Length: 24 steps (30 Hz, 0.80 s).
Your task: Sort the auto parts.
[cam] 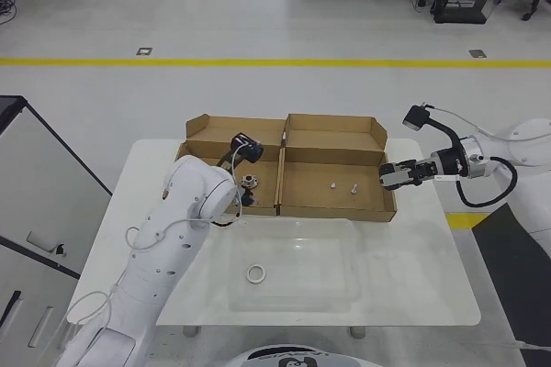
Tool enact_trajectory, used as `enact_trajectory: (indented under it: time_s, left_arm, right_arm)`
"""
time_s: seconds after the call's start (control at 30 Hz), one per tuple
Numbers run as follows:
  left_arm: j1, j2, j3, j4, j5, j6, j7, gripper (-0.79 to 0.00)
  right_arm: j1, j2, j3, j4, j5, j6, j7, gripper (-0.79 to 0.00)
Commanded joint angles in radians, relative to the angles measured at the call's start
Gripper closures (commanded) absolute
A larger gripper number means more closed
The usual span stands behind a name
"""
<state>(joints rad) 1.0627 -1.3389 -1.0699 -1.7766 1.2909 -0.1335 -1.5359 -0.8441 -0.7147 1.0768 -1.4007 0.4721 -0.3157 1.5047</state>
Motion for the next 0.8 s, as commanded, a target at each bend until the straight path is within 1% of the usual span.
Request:
enact_trajectory:
  time_s: [0.0,0.23,0.43,0.6,0.77]
  left_arm:
    - [0.001,0.011,0.021,-0.015,-0.008,-0.022,0.0,-0.785]
    - [0.008,0.06,0.069,-0.085,-0.067,-0.083,0.0,-0.785]
    - [-0.002,0.114,0.102,-0.144,-0.153,-0.066,0.0,-0.785]
    - [-0.036,0.17,0.145,-0.17,-0.259,-0.046,0.0,-0.785]
    - [-0.095,0.232,0.222,-0.179,-0.363,-0.021,0.0,-0.785]
  right_arm:
    - [0.0,0.0,0.0,0.0,0.0,0.0,0.0,-0.785]
    - [0.0,0.0,0.0,0.0,0.0,0.0,0.0,-0.785]
    - [0.0,0.0,0.0,0.0,0.0,0.0,0.0,-0.785]
    - [0.0,0.0,0.0,0.0,0.0,0.0,0.0,-0.785]
    - [0.0,0.0,0.0,0.0,0.0,0.0,0.0,-0.785]
